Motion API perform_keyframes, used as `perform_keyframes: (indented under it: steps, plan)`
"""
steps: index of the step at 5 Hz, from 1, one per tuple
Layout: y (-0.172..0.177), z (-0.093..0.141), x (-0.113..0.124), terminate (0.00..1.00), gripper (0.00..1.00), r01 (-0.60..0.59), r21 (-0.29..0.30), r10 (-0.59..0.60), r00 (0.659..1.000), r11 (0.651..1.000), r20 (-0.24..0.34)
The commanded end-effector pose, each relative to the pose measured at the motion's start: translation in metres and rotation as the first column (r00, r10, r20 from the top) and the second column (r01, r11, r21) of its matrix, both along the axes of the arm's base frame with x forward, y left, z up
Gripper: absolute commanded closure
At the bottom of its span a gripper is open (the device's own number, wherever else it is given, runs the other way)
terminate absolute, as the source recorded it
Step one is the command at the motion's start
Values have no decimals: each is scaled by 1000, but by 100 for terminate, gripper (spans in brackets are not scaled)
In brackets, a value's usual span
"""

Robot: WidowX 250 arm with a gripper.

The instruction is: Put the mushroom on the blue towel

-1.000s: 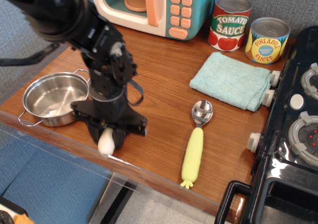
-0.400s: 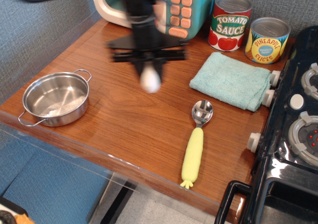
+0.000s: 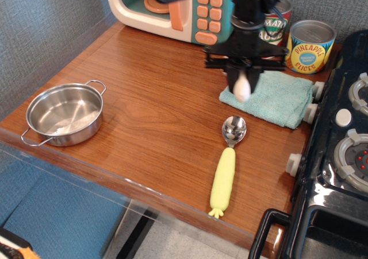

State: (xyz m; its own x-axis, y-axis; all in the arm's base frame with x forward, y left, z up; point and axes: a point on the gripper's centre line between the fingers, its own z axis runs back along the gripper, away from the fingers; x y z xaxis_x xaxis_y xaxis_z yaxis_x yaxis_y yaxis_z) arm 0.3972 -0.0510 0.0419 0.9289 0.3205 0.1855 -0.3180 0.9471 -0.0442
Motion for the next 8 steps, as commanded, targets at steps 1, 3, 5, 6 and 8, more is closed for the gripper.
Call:
perform_keyframes:
  steps: [1, 3, 5, 6, 8]
  plan:
    - [-16, 12, 16, 0, 100, 64, 6, -64, 996, 998, 58]
    - [-18, 33, 11, 0, 0, 28, -15, -26, 996, 1000, 86]
    - [-17, 89, -16, 0, 0, 21, -42, -15, 990, 999, 137]
    - [-11, 100, -30, 0, 0, 55, -43, -49, 991, 998, 126]
    - [-11, 100, -30, 100, 0, 55, -43, -49, 991, 998, 126]
